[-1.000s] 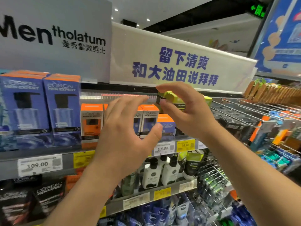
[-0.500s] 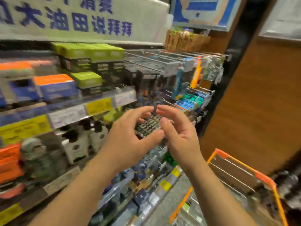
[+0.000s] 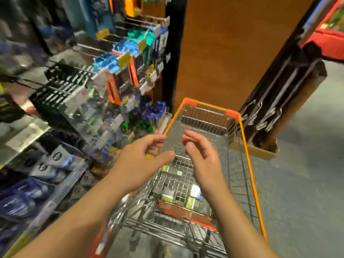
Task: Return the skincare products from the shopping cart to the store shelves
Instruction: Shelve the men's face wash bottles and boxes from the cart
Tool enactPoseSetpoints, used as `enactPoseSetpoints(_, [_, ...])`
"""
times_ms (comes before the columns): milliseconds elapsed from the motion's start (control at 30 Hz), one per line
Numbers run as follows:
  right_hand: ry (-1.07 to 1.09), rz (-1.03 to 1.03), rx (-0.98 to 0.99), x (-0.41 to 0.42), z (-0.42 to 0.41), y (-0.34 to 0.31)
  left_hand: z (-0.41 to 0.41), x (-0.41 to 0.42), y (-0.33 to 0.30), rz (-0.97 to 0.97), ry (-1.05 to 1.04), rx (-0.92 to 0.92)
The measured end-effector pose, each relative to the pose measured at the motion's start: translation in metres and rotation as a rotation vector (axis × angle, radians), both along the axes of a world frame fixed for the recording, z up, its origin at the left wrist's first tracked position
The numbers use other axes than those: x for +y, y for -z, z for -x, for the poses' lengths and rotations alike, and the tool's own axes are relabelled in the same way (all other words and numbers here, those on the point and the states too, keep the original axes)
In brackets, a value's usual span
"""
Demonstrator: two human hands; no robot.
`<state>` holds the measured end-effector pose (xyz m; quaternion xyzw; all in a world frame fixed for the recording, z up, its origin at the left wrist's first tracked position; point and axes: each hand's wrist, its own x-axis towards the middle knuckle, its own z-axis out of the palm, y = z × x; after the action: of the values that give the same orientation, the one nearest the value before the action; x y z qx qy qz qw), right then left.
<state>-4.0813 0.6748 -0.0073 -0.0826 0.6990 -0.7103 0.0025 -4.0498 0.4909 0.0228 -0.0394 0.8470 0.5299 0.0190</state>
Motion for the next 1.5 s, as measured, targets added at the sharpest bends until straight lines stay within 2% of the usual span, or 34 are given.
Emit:
enactPoseSetpoints(167, [0.105, -0.017, -0.202, 0.046, 0.009, 0.063, 0.012, 0.033, 0.047, -0.018, 0.000, -0.184])
enactPoseSetpoints(433, [0.292, -0.072, -0.552, 0.083, 0.032, 0.176, 0.036, 0.066, 0.094, -0.006, -0.116, -0.386])
enactPoseSetpoints(800, [0.378, -0.591, -0.770, 0.103, 0.057, 0.320, 0.078, 0.086, 0.165, 0.020, -0.175, -0.572])
enactPoseSetpoints(933, [0.423, -0.752, -0.933, 0.103, 0.061, 0.373, 0.090, 0.089, 0.198, 0.038, -0.178, -0.610])
enactPoseSetpoints(1033, [0.474, -0.761, -1.028, 0.098, 0.062, 0.406, 0.096, 0.090, 0.220, 0.080, -0.160, -0.631])
enactPoseSetpoints(1233, [0.482, -0.732, -1.070, 0.097, 0.062, 0.458, 0.101, 0.091, 0.246, 0.127, -0.112, -0.694])
enactPoseSetpoints(1500, [0.512, -0.682, -1.155, 0.091, 0.067, 0.468, 0.103, 0.091, 0.254, 0.106, -0.117, -0.703])
